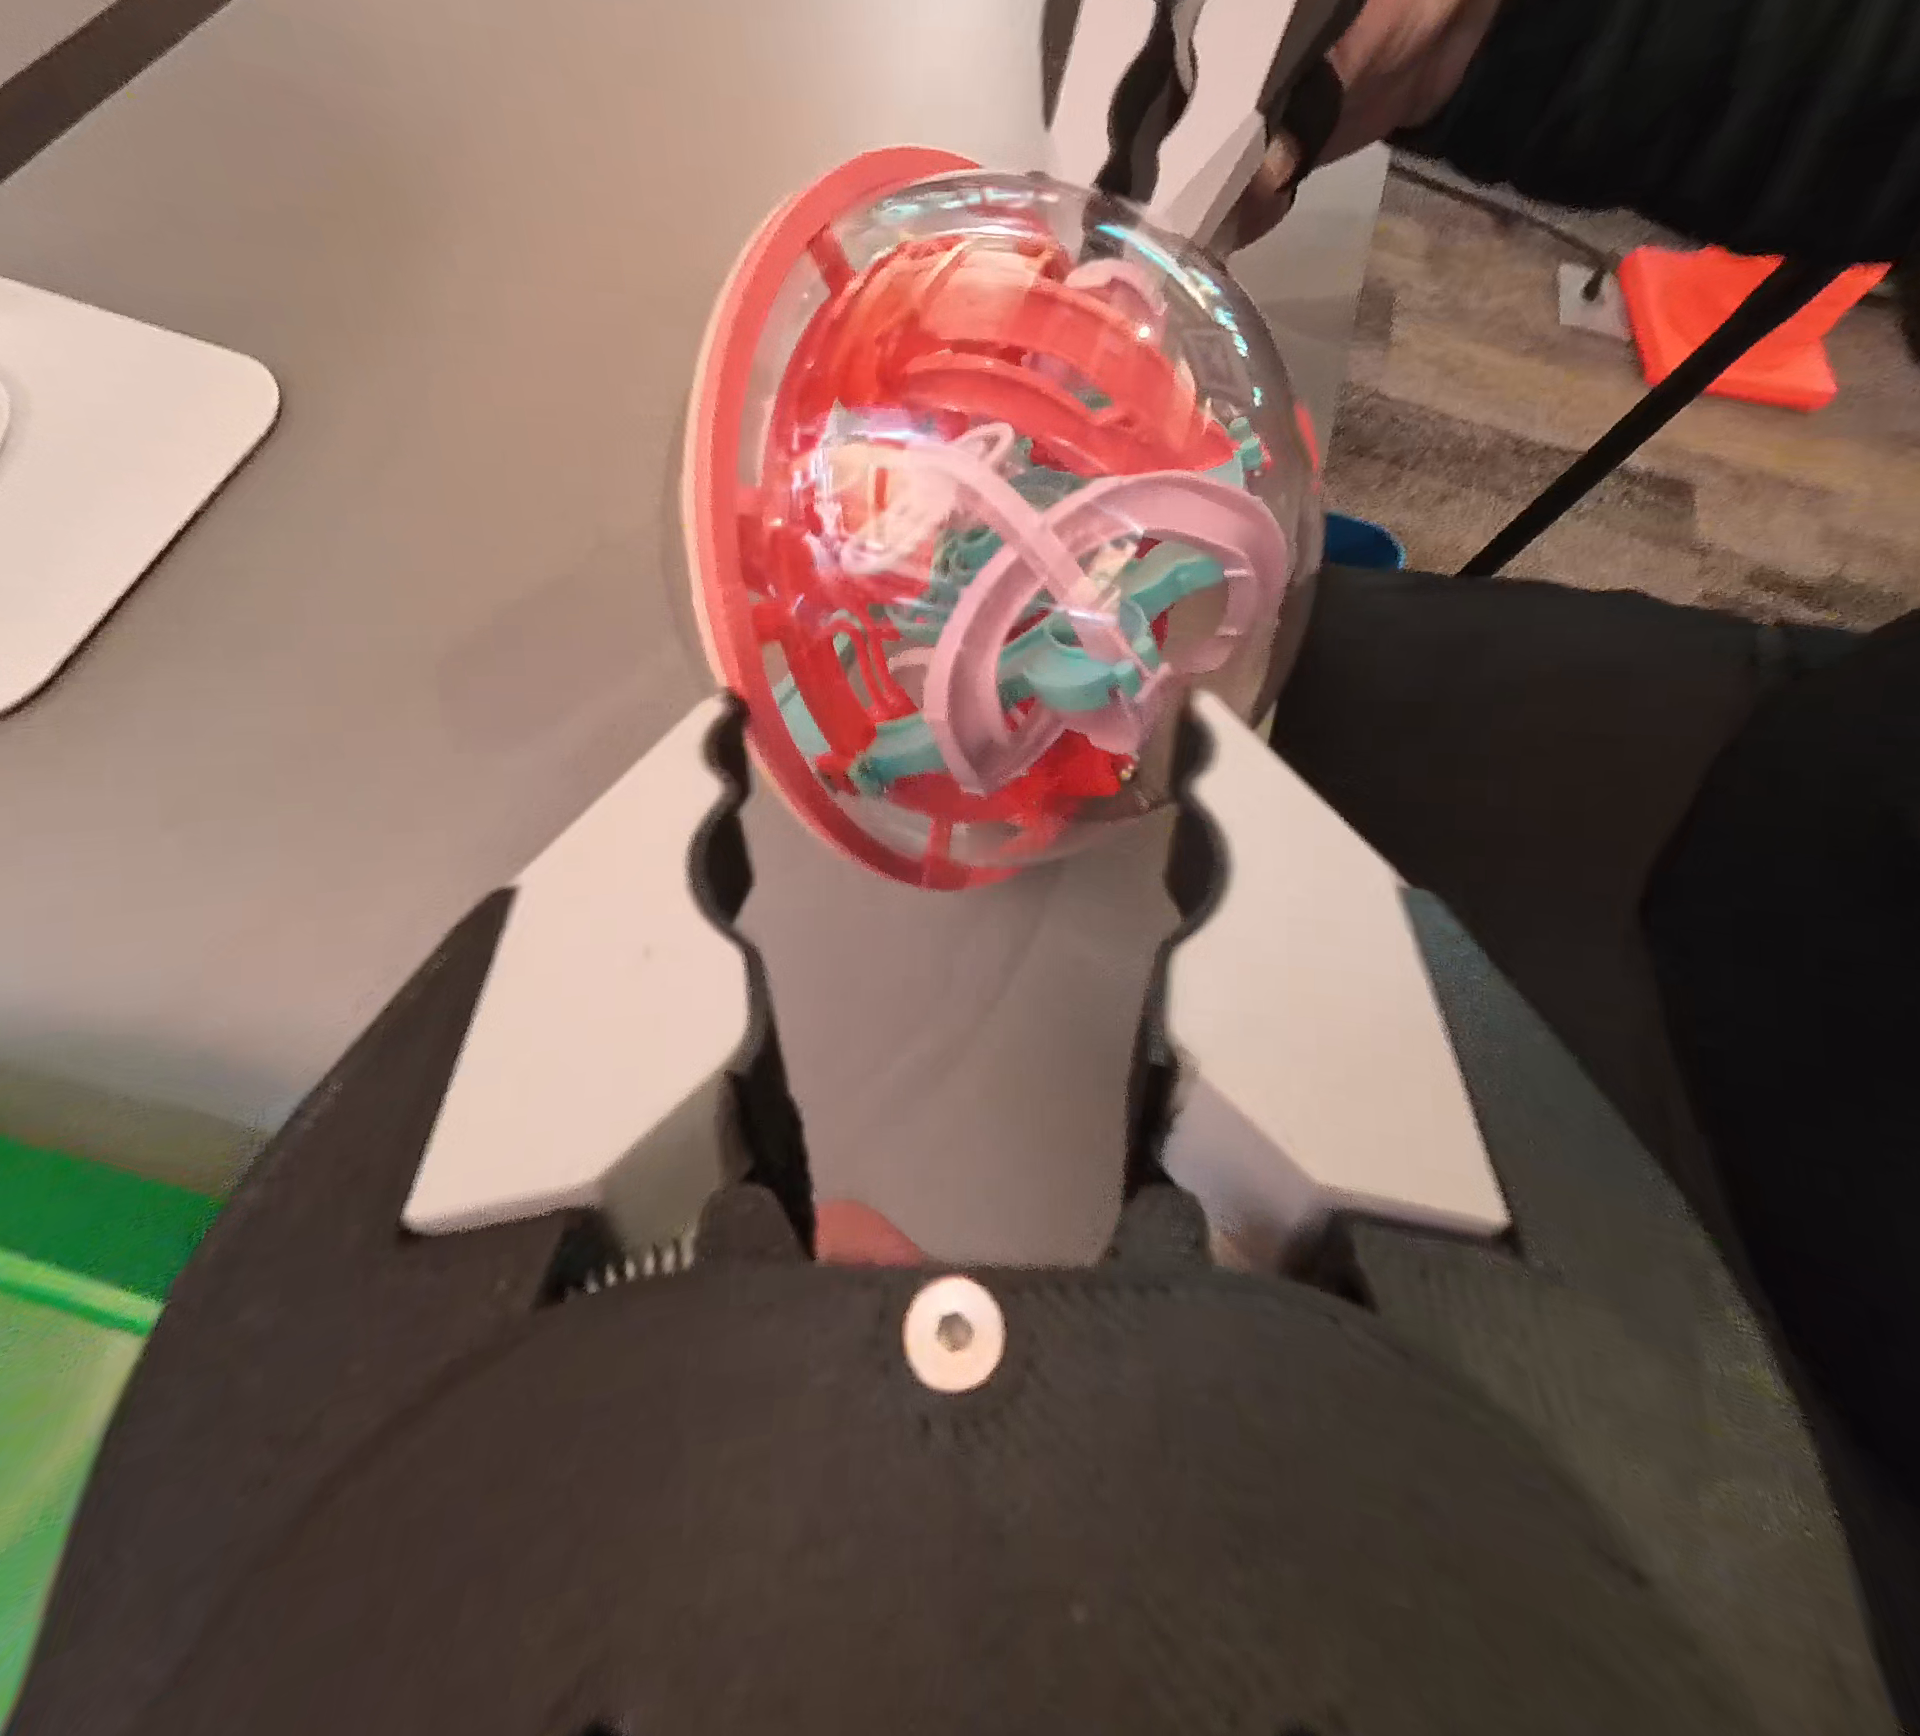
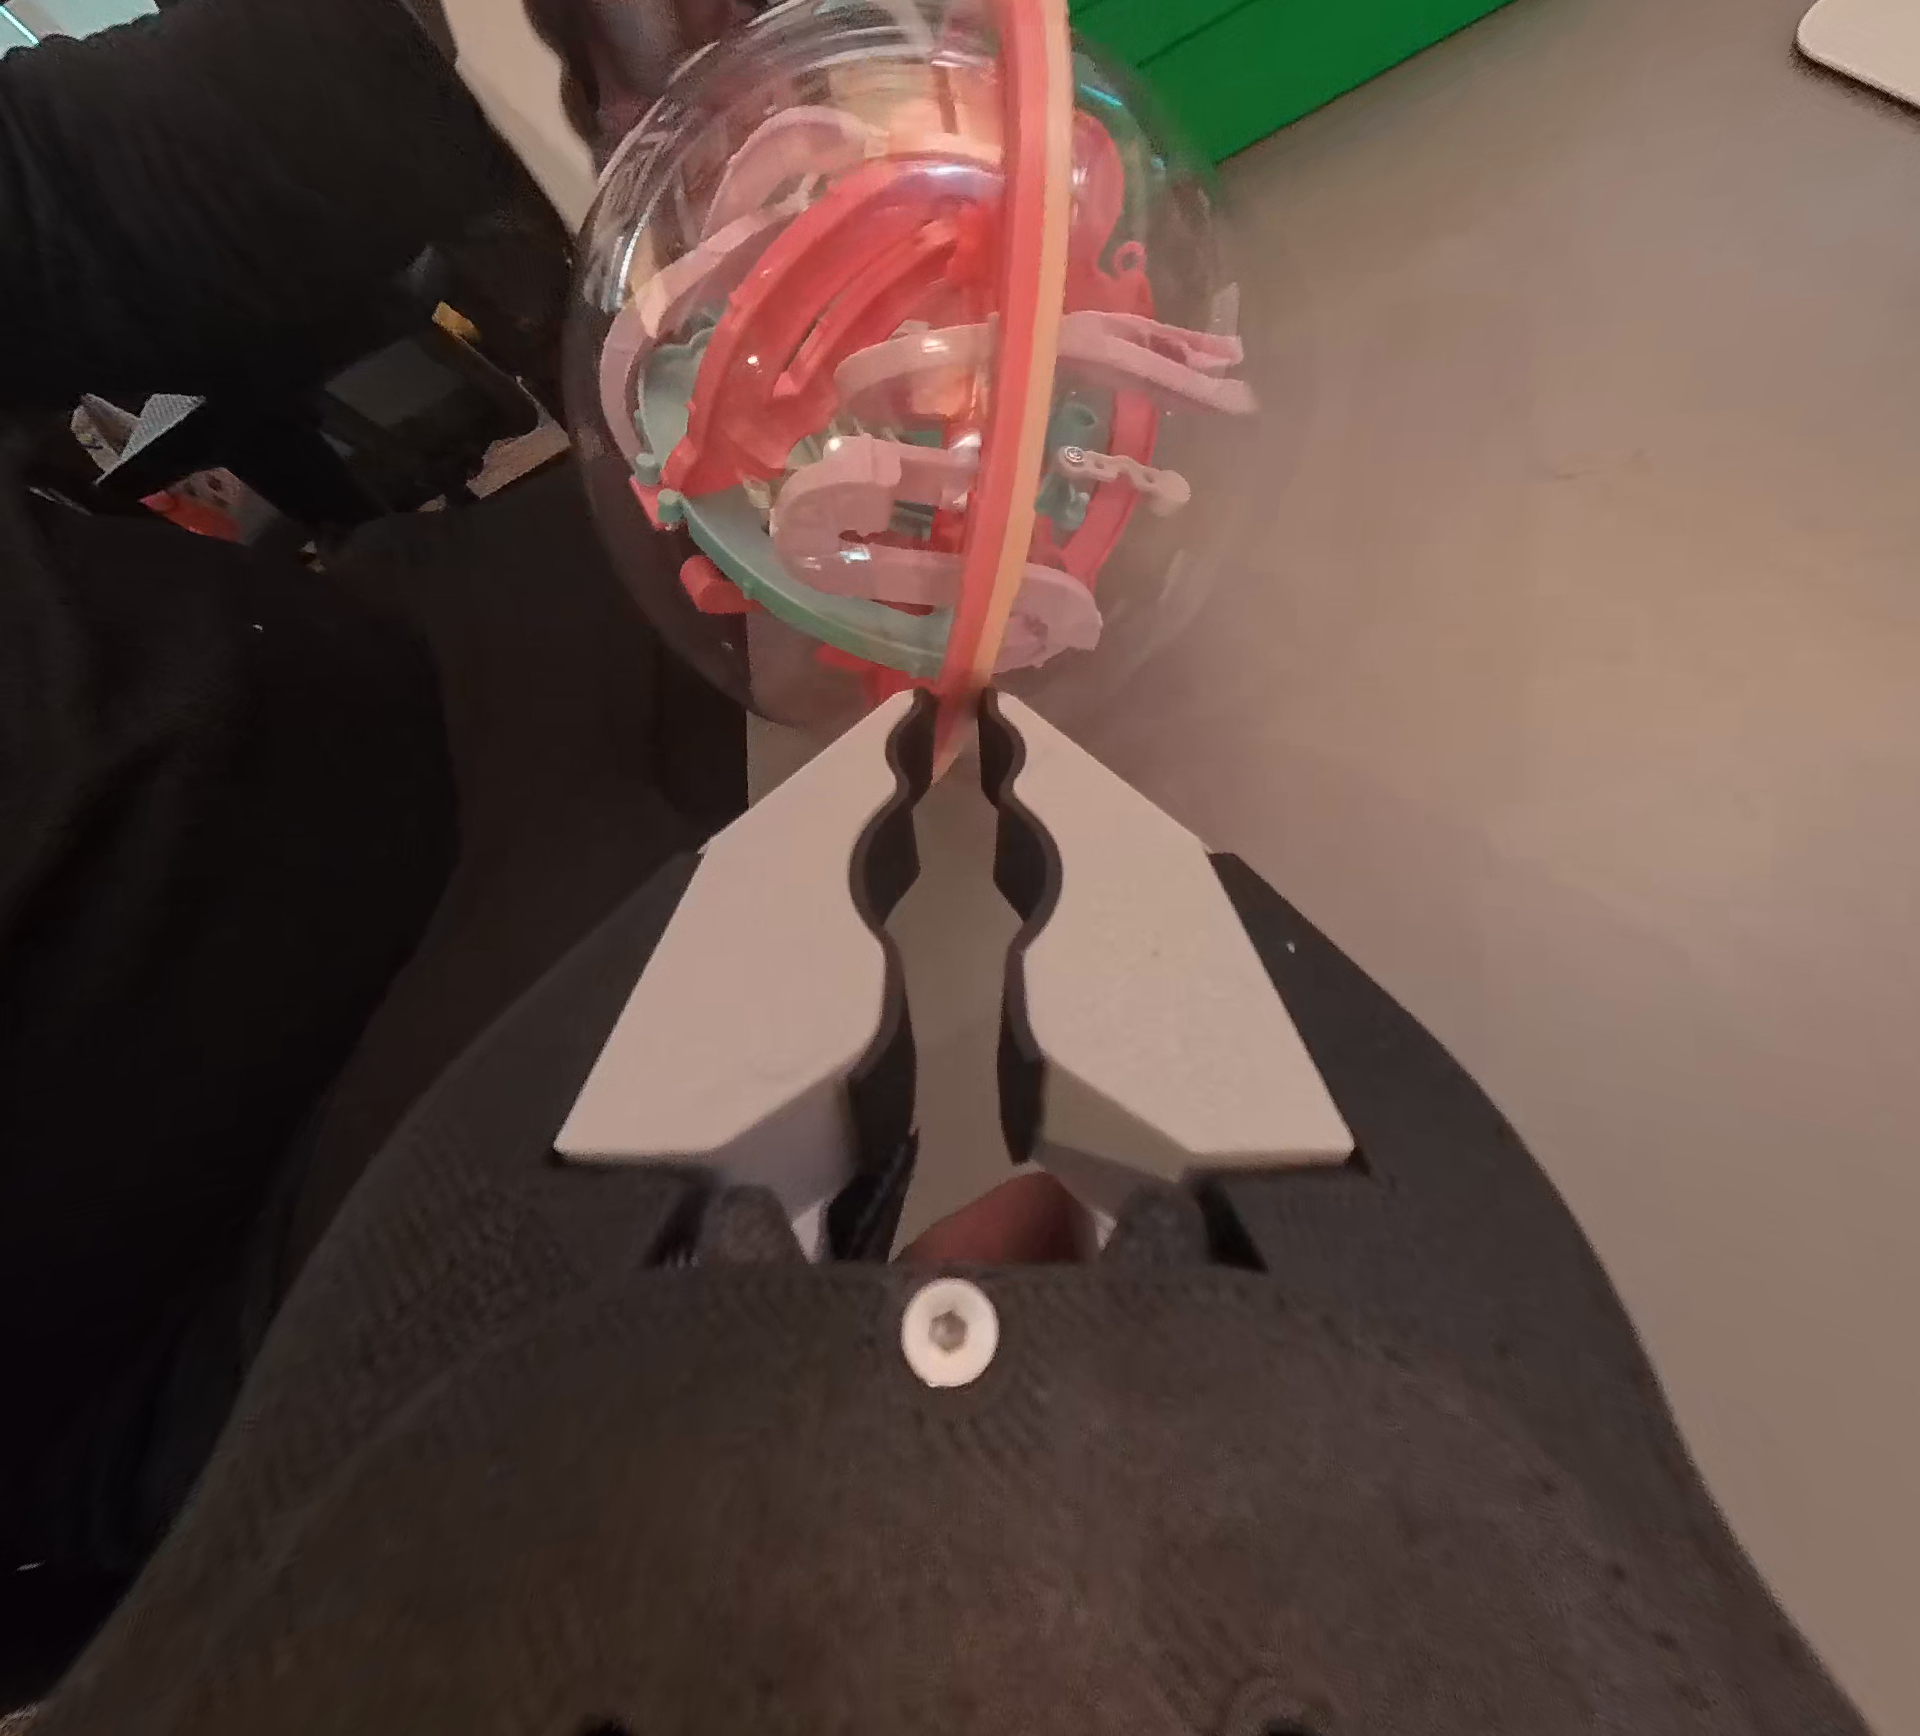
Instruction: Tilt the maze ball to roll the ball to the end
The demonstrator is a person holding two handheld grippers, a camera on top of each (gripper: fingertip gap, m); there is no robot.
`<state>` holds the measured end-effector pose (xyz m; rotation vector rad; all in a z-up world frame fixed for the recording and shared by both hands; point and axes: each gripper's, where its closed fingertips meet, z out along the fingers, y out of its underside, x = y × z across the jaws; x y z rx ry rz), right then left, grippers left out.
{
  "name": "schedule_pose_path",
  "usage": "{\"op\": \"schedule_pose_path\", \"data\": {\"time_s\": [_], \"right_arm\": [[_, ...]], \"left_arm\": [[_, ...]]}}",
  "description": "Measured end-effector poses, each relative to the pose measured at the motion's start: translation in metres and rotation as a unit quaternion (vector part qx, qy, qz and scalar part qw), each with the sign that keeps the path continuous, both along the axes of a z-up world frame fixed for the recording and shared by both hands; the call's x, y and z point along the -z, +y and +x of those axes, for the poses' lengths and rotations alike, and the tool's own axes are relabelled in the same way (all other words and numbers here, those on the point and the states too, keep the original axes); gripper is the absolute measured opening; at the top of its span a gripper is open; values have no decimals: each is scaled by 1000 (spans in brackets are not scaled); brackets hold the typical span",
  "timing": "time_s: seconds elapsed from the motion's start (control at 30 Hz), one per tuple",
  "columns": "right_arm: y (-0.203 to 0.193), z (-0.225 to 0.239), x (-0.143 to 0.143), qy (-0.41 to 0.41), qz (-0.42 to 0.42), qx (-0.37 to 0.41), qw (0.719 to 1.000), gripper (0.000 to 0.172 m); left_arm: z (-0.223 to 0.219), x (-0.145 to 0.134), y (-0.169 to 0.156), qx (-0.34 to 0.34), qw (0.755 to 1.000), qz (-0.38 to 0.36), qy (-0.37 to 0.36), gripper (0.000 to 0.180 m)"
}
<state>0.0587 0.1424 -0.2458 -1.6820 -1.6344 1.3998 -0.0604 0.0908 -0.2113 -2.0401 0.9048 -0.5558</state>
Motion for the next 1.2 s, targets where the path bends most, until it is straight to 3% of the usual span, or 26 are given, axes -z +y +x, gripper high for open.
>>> {"op": "schedule_pose_path", "data": {"time_s": [0.1, 0.4, 0.5, 0.63, 0.73, 0.83, 0.93, 1.1, 1.2], "right_arm": [[1, 1, 0, 5, -3, -5, 1000, 7], [5, 2, 1, 4, -2, -9, 1000, 6], [5, 1, 0, 5, -2, -9, 1000, 6], [6, 2, 1, 3, 1, -14, 1000, 6], [6, 1, 1, 4, 1, -17, 1000, 6], [8, 0, 1, 4, -1, -17, 1000, 6], [10, 2, 1, 4, -5, -16, 1000, 6], [11, 3, 1, 5, -6, -17, 1000, 6], [11, 2, 0, 8, -7, -17, 1000, 6]], "left_arm": [[-17, -8, 14, -43, 999, 3, -32, 14], [-28, -9, 22, -41, 999, 6, -17, 33], [-35, -17, 29, -59, 998, 14, -28, 26], [-37, -6, 36, -58, 998, 6, 10, 25], [-28, -4, 39, -48, 999, -5, -10, 24], [-19, 10, 38, -44, 999, -20, -16, 3], [-16, 16, 36, -47, 998, -24, -20, 0], [-16, -7, 26, -33, 995, -28, -89, 25], [-14, -11, 19, -27, 995, -25, -90, 24]]}}
